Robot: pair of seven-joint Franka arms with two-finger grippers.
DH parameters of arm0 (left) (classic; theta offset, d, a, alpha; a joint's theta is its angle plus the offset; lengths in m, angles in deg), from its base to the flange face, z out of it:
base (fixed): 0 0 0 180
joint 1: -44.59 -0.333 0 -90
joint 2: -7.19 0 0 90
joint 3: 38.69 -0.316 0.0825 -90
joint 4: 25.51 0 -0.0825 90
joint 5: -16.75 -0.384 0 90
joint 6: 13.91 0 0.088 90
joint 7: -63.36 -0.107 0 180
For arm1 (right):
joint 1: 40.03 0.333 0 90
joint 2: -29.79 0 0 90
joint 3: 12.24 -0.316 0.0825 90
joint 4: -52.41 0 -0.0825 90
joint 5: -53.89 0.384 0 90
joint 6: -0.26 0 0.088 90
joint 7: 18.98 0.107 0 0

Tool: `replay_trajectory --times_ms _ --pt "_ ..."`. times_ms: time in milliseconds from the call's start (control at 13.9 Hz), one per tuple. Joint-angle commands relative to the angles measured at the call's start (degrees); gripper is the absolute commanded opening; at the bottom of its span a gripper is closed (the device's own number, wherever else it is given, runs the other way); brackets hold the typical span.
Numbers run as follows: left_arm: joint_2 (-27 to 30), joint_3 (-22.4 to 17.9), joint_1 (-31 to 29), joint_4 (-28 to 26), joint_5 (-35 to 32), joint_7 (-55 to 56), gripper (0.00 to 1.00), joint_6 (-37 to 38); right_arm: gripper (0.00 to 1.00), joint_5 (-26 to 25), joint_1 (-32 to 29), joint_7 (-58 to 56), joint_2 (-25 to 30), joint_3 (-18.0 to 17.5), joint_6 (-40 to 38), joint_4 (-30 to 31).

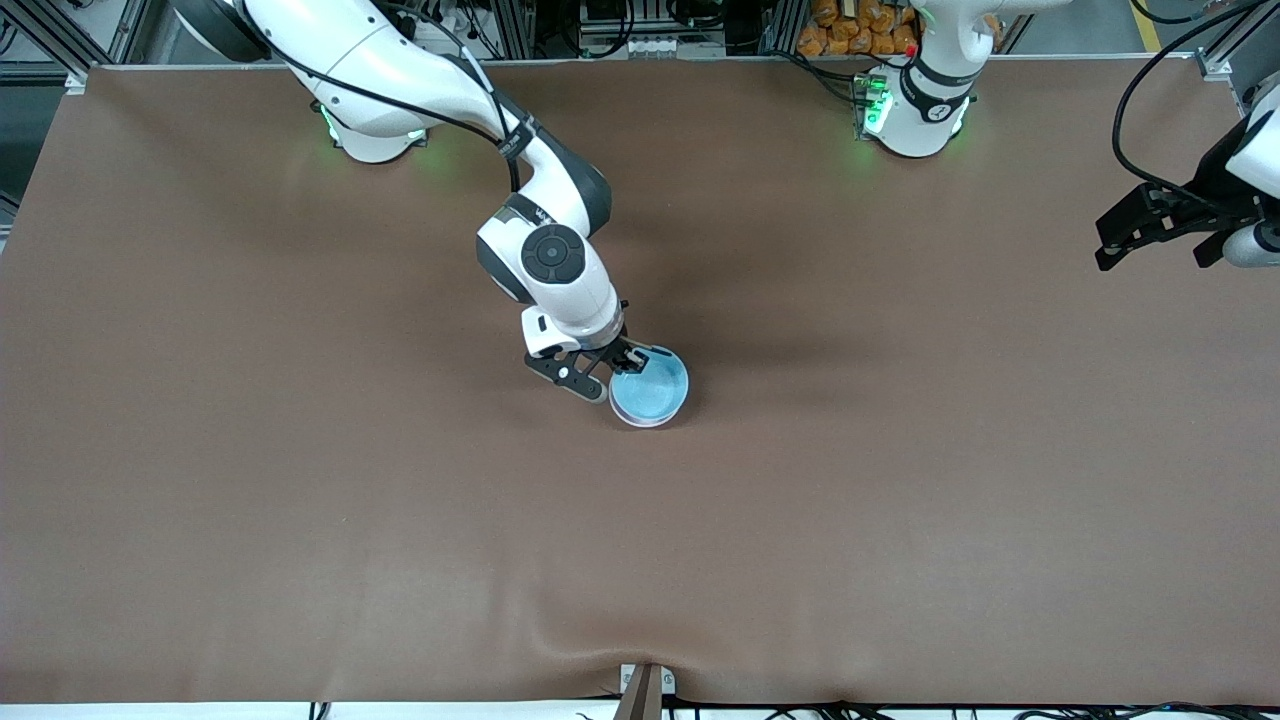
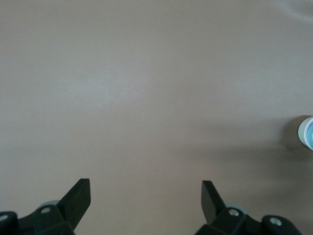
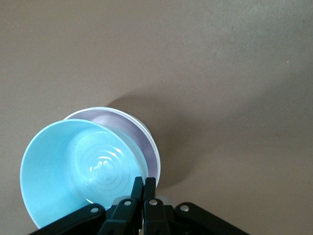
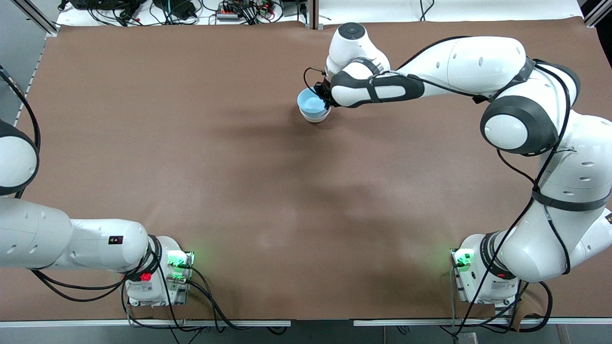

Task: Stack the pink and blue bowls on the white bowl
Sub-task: 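Lower the blue bowl into the pink bowl and open the right gripper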

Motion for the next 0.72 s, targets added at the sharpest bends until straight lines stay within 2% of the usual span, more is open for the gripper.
replay_trajectory --times_ms 0,143,215,358,430,574,645 --pt "0.83 -0.29 0.17 -0.93 1.12 -1.22 1.0 -0.64 0.0 -2.31 0.45 2.3 -0.85 -0.11 -0.47 -0.74" --pt "0.83 -0.29 0.17 -0.84 1.03 -1.22 1.0 -0.64 0.0 -2.75 0.28 2.39 -1.64 -0.03 -0.38 -0.91" --pt "0.83 -0.29 0.17 -0.84 1.03 -1.22 1.0 -0.64 0.23 -2.75 -0.07 2.39 -1.82 -0.03 -0.29 -1.09" --pt "0.83 -0.29 0.17 -0.84 1.03 -1.22 1.0 -0.55 0.57 -2.84 -0.69 2.04 -1.73 0.06 -0.47 -1.26" --pt "0.83 -0.29 0.17 -0.84 1.12 -1.22 1.0 -0.55 1.0 -2.93 -1.04 1.6 -1.56 0.06 -0.64 -1.7" --pt "0.83 -0.29 0.17 -0.75 1.03 -1.22 1.0 -0.55 1.0 -2.67 -2.62 1.25 -0.94 -0.03 -2.74 -5.11" --pt "0.83 -0.29 0.17 -0.75 1.12 -1.22 1.0 -0.55 1.0 -2.49 -3.67 0.99 -0.85 -0.2 -6.58 -8.35"
